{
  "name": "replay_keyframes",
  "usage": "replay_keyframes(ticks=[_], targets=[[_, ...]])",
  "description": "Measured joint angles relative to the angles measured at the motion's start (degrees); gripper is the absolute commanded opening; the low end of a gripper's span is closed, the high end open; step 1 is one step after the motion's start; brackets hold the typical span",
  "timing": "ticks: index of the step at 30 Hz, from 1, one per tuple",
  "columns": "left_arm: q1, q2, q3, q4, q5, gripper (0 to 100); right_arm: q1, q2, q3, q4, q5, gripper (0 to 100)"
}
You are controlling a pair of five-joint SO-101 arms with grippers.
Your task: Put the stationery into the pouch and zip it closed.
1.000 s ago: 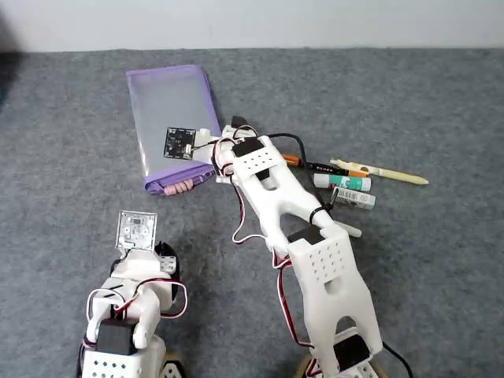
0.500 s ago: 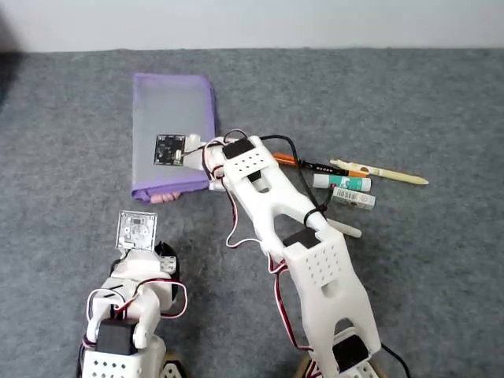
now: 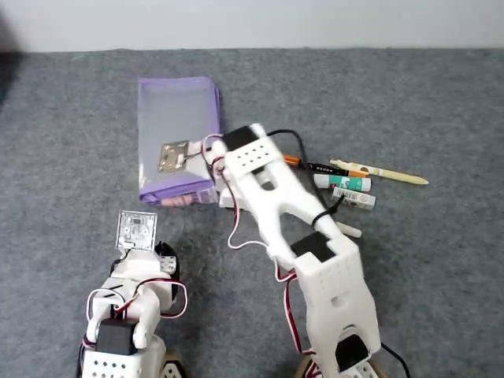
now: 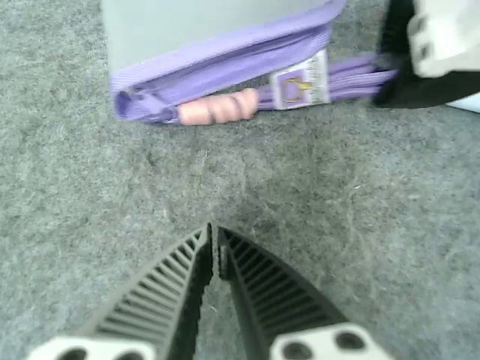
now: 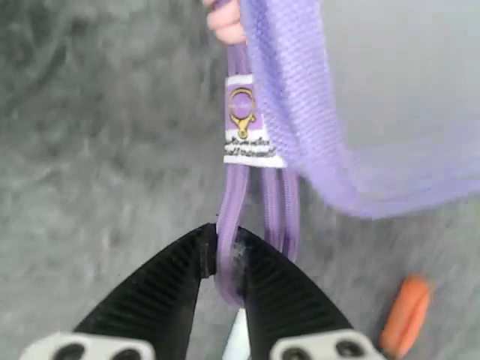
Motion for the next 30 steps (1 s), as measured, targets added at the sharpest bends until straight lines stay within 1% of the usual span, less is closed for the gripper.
replay_keyframes(ticks=[3,12,18,21,23,28,30], targets=[[0.0,0.0,0.0,0.0,0.0,1,2.02,-1.49,0.0,5.1,-2.2,0.9],[0.0,0.0,0.0,0.0,0.0,1,8.7,-2.29,0.0,17.76,-5.1,0.9],[0.0,0.0,0.0,0.0,0.0,1,13.8,-3.6,0.09,18.73,-6.95,1.2],[0.0,0.0,0.0,0.0,0.0,1,14.59,-6.59,0.09,18.73,-7.12,1.7],[0.0,0.0,0.0,0.0,0.0,1,14.24,-8.09,0.09,18.73,-7.12,6.0],[0.0,0.0,0.0,0.0,0.0,1,14.15,-12.04,0.09,18.73,-7.12,24.8],[0.0,0.0,0.0,0.0,0.0,1,14.15,-13.01,0.09,18.73,-7.12,27.0]])
